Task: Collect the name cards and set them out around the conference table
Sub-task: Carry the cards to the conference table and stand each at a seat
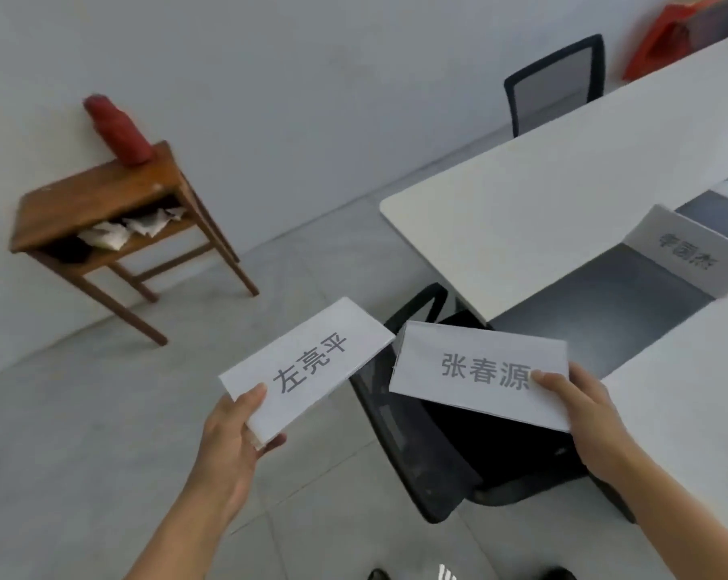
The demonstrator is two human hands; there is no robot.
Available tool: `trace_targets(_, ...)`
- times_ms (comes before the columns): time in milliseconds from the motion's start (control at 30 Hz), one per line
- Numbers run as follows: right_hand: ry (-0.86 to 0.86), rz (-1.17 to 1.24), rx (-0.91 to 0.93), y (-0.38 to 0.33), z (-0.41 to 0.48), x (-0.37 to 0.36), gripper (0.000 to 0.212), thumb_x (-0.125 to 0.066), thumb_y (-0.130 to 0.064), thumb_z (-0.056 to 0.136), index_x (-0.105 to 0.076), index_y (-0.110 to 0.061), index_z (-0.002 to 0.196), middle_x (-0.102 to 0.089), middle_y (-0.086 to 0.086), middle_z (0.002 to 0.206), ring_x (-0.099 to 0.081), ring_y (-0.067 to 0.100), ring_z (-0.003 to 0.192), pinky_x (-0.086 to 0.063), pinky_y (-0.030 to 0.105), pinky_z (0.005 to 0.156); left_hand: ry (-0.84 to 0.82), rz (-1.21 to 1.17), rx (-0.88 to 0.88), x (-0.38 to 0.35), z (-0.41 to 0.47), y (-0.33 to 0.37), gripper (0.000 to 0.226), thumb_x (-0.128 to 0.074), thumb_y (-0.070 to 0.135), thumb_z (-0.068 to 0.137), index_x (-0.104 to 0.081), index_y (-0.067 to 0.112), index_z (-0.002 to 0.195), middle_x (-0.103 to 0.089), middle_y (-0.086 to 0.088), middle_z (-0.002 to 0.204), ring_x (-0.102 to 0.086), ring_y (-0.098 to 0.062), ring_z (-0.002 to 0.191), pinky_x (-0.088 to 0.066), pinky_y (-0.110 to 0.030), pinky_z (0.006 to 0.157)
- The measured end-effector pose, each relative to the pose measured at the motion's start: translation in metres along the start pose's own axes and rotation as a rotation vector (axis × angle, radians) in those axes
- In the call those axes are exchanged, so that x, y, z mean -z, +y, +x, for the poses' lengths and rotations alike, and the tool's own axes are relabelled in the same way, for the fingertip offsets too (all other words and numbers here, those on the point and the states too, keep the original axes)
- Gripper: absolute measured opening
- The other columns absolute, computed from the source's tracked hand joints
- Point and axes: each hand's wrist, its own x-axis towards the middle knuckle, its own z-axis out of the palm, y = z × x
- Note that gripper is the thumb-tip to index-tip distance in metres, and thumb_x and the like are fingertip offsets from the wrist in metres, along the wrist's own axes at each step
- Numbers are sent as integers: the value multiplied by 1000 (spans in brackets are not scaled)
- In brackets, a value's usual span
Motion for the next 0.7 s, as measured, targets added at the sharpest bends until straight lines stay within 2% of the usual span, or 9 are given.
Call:
trace_targets(67,-64,26,-29,0,3,-55,13,-62,-19,88,-67,-19,100,-77,5,91,-71,21,77,-58,27,62,67,-8,3,54,2,6,47,-61,35,73,-62,20,117,-71,-7,114,-62,-22,94,-50,-36,68)
trace_targets(133,-117,35,-48,-2,8,-103,22,-66,-22,83,-66,-16,104,-74,11,100,-69,27,88,-57,31,68,121,-31,5,98,5,11,43,-61,35,71,-63,23,112,-71,-6,111,-62,-21,91,-50,-36,68)
trace_targets(267,-207,3,-52,-13,26,-180,16,-56,-12,92,-66,-14,105,-72,11,101,-66,28,92,-51,35,74,211,-82,18,158,22,16,49,-63,35,70,-62,18,116,-70,-8,113,-62,-23,93,-50,-39,71)
trace_targets(500,-243,-24,-33,-30,111,-281,15,-58,-13,89,-67,-18,99,-77,-3,82,-70,13,75,-48,31,71,268,-129,48,201,113,42,39,-64,33,69,-65,22,107,-74,-5,105,-63,-22,90,-49,-38,68)
trace_targets(633,-215,-4,-77,-37,182,-336,14,-57,-11,91,-67,-17,99,-73,11,97,-65,28,88,-49,35,74,286,-82,50,218,186,80,36,-65,31,70,-66,23,105,-75,-2,101,-64,-20,86,-47,-36,67)
trace_targets(700,-215,18,-100,-47,210,-365,14,-57,-11,91,-66,-15,100,-70,15,101,-63,28,86,-47,33,70,272,-57,43,227,221,105,35,-69,26,72,-65,22,107,-75,-3,102,-64,-21,86,-47,-35,66)
